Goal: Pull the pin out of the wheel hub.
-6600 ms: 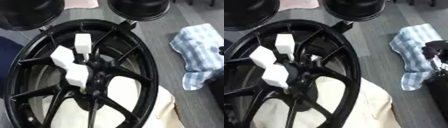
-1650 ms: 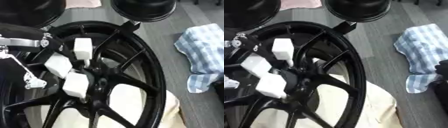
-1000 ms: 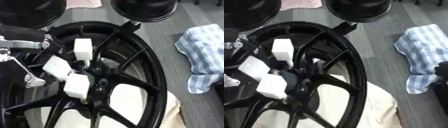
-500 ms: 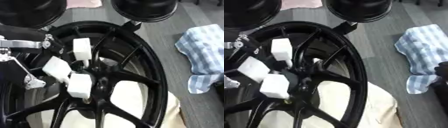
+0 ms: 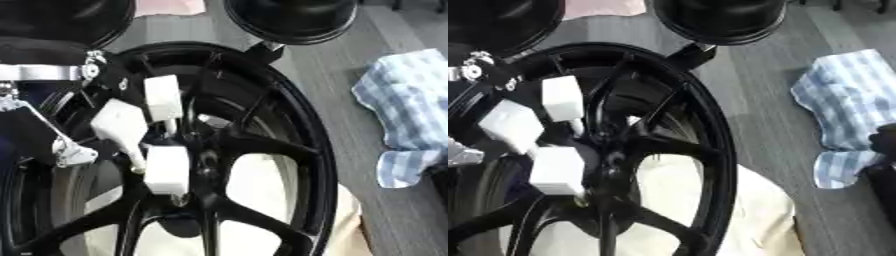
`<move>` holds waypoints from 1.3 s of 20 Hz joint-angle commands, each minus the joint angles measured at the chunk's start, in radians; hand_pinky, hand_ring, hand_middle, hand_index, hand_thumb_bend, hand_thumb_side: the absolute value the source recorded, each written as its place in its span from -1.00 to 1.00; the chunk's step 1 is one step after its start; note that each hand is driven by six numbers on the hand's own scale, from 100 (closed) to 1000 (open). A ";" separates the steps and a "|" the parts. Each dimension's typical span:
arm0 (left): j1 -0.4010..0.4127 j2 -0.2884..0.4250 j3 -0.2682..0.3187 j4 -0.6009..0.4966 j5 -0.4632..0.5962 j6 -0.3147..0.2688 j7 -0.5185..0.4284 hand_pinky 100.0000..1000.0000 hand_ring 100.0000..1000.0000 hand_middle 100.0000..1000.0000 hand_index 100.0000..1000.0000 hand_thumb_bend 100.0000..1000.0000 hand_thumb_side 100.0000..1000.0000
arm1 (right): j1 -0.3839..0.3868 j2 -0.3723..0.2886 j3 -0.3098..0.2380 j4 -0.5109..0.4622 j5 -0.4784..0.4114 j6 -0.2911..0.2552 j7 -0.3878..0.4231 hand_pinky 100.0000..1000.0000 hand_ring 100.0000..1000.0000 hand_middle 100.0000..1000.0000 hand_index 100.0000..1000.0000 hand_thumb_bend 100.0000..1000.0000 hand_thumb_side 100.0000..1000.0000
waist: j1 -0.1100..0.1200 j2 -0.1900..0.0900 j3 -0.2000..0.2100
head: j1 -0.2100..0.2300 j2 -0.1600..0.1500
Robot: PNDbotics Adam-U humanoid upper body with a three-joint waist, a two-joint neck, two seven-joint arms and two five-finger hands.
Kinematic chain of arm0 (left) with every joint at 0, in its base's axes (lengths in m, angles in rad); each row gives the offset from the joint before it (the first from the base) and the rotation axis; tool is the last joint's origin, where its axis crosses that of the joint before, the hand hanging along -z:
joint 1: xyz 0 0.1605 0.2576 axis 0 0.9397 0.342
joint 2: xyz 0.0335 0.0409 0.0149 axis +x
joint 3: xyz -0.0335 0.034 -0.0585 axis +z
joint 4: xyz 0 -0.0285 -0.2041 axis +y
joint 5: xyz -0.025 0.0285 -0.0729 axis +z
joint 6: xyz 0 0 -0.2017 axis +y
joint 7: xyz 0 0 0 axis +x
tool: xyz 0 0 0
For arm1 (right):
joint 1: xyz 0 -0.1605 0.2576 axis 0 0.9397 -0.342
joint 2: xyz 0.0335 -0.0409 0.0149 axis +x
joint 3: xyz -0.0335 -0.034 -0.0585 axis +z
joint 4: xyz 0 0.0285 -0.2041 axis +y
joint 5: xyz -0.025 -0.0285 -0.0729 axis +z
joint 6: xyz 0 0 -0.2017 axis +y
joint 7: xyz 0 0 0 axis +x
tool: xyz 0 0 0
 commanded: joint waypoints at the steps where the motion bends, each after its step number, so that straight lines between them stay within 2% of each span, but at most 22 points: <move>1: -0.020 0.039 0.048 -0.009 0.050 0.003 0.042 0.35 -0.20 -0.64 -0.35 -1.00 -0.90 | 0.001 -0.016 -0.016 -0.012 -0.004 -0.002 -0.004 0.40 0.33 0.20 -0.03 -0.37 -0.36 | -0.006 -0.027 0.002 | -0.003 -0.004; 5: -0.006 0.070 0.118 -0.009 0.145 0.010 0.110 0.35 -0.24 -0.67 -0.38 -1.00 -0.87 | 0.009 -0.014 -0.021 -0.012 -0.004 -0.005 -0.007 0.40 0.33 0.20 -0.03 -0.37 -0.36 | -0.010 -0.030 0.010 | -0.009 -0.002; 9: 0.048 0.120 0.214 -0.009 0.245 0.015 0.190 0.35 -0.26 -0.69 -0.38 -1.00 -0.86 | 0.017 -0.011 -0.027 -0.012 -0.002 -0.009 -0.012 0.40 0.33 0.20 -0.03 -0.37 -0.37 | -0.015 -0.033 0.024 | -0.022 -0.001; 15: 0.233 0.196 0.369 -0.009 0.324 0.039 0.359 0.35 -0.28 -0.69 -0.37 -1.00 -0.84 | 0.036 -0.005 -0.046 -0.012 0.001 -0.024 -0.030 0.40 0.33 0.20 -0.03 -0.38 -0.37 | -0.029 -0.038 0.061 | -0.042 0.007; 20: 0.393 0.196 0.451 -0.009 0.338 0.065 0.488 0.36 -0.27 -0.69 -0.34 -1.00 -0.83 | 0.041 0.003 -0.058 -0.012 -0.003 -0.034 -0.041 0.40 0.33 0.20 -0.03 -0.38 -0.38 | -0.042 -0.041 0.089 | -0.067 0.006; 26: 0.537 0.150 0.484 -0.009 0.263 0.098 0.565 0.36 -0.25 -0.65 -0.29 -1.00 -0.84 | 0.042 0.009 -0.064 -0.012 -0.009 -0.038 -0.045 0.40 0.33 0.20 -0.03 -0.38 -0.38 | -0.053 -0.043 0.107 | -0.087 0.002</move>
